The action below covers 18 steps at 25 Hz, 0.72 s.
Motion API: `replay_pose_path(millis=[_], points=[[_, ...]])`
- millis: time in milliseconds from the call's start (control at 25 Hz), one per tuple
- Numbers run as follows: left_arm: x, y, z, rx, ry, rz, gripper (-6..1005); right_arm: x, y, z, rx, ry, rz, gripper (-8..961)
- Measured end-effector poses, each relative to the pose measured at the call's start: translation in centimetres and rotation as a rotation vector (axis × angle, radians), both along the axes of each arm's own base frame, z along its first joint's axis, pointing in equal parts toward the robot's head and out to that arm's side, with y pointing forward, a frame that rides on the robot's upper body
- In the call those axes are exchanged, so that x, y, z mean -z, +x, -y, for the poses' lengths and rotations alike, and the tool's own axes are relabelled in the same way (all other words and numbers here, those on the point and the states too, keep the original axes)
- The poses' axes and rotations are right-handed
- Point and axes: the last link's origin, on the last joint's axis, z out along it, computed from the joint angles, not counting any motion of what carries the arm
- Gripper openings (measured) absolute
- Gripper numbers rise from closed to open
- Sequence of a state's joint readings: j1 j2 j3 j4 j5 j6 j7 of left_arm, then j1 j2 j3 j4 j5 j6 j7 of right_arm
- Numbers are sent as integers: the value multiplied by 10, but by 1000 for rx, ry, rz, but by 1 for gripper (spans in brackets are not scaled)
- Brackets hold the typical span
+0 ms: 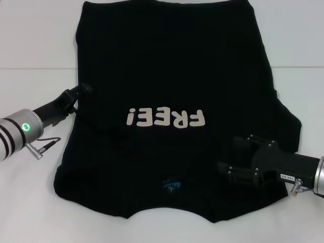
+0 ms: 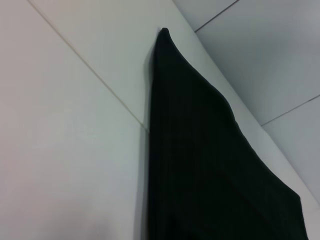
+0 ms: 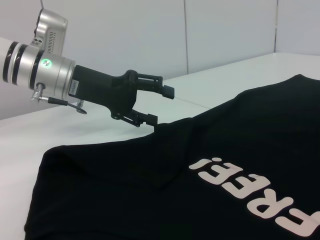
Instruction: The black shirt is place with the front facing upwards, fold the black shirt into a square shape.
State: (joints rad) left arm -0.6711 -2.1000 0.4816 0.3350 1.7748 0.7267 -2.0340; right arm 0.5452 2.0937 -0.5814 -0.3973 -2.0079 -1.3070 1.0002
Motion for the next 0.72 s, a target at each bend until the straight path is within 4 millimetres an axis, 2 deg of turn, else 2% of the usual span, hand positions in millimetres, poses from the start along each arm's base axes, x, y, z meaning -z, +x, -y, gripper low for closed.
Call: replay_pose_path(millis=[400, 720], points=[[-2, -6, 0, -40, 33, -11, 904, 0, 0, 0, -2, 0, 1, 900], [4, -1, -1, -24, 25, -12, 903, 0, 0, 0, 2, 0, 0, 899]])
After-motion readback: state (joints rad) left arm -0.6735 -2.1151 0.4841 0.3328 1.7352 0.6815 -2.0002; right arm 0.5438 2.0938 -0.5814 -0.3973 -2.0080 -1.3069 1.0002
